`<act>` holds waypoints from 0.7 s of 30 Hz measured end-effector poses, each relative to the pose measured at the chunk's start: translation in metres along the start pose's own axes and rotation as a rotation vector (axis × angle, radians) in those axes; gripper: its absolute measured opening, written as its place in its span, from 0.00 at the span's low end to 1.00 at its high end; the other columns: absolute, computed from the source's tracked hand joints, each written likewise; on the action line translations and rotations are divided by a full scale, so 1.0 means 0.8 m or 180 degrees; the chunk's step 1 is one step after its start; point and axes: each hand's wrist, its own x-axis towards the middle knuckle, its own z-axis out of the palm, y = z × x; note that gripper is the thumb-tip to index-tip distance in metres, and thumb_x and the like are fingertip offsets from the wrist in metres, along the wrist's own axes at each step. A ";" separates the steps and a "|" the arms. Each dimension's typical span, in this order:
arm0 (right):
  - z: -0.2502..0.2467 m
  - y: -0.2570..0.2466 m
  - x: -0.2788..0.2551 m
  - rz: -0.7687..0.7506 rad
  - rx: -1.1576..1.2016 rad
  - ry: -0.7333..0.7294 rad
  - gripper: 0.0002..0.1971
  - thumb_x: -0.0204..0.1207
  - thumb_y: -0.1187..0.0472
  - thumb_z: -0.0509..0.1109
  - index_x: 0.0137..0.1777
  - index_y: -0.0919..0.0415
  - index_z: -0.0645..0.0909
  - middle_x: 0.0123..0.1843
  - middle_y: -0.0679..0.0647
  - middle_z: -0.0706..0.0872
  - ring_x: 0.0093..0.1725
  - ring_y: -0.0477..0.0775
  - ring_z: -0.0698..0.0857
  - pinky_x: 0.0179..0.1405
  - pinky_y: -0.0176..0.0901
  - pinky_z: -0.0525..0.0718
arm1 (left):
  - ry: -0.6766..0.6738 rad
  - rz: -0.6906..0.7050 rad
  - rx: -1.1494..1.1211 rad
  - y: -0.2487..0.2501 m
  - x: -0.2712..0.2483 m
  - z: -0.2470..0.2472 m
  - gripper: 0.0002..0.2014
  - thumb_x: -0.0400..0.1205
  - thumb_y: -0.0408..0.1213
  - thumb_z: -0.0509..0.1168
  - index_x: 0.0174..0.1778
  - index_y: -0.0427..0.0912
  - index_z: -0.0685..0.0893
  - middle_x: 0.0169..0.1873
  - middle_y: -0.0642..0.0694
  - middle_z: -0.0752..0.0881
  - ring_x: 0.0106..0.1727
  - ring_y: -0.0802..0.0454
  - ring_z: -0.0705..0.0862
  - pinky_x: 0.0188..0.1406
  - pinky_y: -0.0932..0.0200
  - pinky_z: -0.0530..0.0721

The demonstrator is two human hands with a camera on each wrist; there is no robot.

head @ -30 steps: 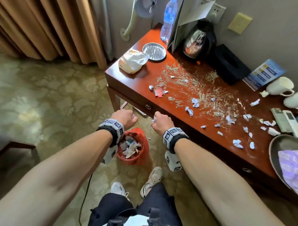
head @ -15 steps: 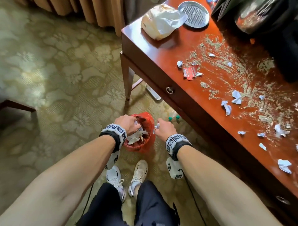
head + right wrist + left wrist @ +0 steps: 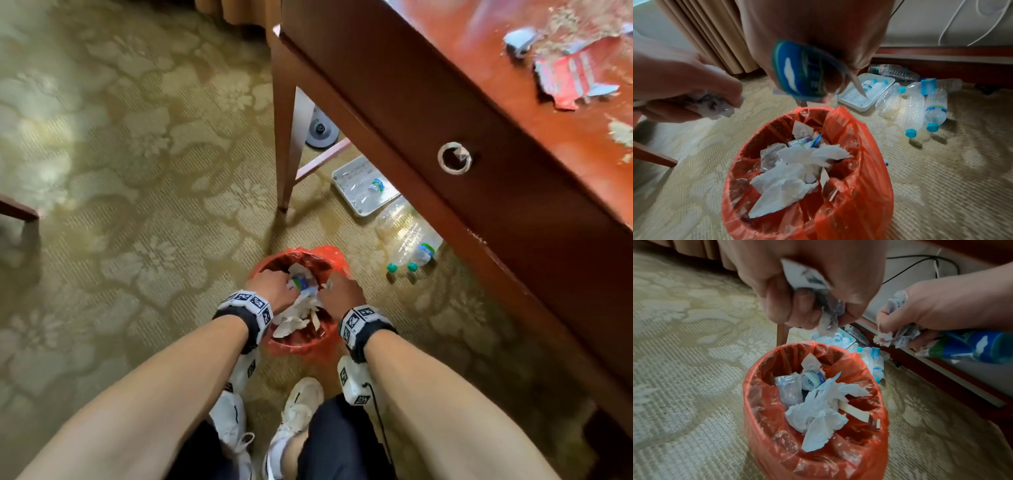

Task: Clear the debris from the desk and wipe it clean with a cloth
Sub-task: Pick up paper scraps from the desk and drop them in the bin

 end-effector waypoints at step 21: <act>0.024 -0.019 -0.005 0.0018 0.1049 0.0134 0.38 0.74 0.46 0.75 0.81 0.49 0.62 0.79 0.56 0.66 0.78 0.59 0.68 0.77 0.54 0.69 | -0.0089 0.0516 0.0199 -0.035 -0.004 -0.002 0.40 0.72 0.53 0.72 0.79 0.48 0.66 0.78 0.42 0.66 0.76 0.39 0.67 0.69 0.37 0.75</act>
